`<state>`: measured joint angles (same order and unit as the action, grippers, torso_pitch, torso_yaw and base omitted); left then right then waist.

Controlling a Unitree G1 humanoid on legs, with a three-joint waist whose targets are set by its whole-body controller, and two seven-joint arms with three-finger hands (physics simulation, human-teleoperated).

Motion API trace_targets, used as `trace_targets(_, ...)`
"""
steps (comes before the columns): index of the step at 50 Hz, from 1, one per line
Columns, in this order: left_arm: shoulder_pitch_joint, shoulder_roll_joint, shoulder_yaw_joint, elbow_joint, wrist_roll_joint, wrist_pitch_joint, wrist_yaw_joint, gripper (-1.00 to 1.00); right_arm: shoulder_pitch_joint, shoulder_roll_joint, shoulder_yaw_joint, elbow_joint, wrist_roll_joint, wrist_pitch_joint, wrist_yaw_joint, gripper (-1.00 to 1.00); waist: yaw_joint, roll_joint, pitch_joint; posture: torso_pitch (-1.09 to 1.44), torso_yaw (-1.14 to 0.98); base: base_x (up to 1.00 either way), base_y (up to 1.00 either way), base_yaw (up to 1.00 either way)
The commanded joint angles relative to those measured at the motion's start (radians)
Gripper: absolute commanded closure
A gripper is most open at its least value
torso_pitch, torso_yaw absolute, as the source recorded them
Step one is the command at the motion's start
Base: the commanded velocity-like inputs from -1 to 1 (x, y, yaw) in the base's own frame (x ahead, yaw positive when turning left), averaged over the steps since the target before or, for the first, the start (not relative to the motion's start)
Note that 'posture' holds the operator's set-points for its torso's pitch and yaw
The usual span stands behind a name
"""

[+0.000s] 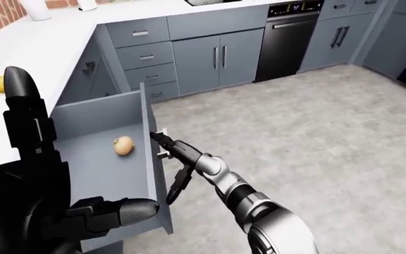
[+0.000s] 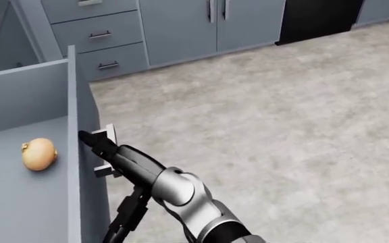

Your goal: Close the right drawer.

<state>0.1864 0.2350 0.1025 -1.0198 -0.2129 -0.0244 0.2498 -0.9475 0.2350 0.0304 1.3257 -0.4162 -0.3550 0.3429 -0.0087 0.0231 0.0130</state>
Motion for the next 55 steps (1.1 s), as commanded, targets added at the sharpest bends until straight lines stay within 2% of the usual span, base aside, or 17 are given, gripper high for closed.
trace_targets(1, -0.008, 0.008, 0.009, -0.027, -0.001, -0.019, 0.001, -1.0, -0.035, 0.033, 0.023, -0.031, -0.02, -0.055, 0.054, -1.0, 0.009, 0.007, -0.018, 0.0, 0.0, 0.0, 0.0, 0.0)
trace_targets(33, -0.008, 0.027, 0.02, -0.027, -0.021, -0.021, 0.019, -1.0, -0.056, 0.063, 0.02, -0.013, -0.062, -0.032, 0.091, -1.0, 0.01, 0.009, -0.015, 0.0, 0.0, 0.0, 0.0, 0.0)
trace_targets(55, -0.01, 0.037, 0.041, -0.027, -0.041, -0.017, 0.024, -1.0, -0.069, 0.109, 0.027, -0.006, -0.085, -0.012, 0.107, -1.0, 0.009, 0.011, -0.011, 0.0, 0.0, 0.0, 0.0, 0.0)
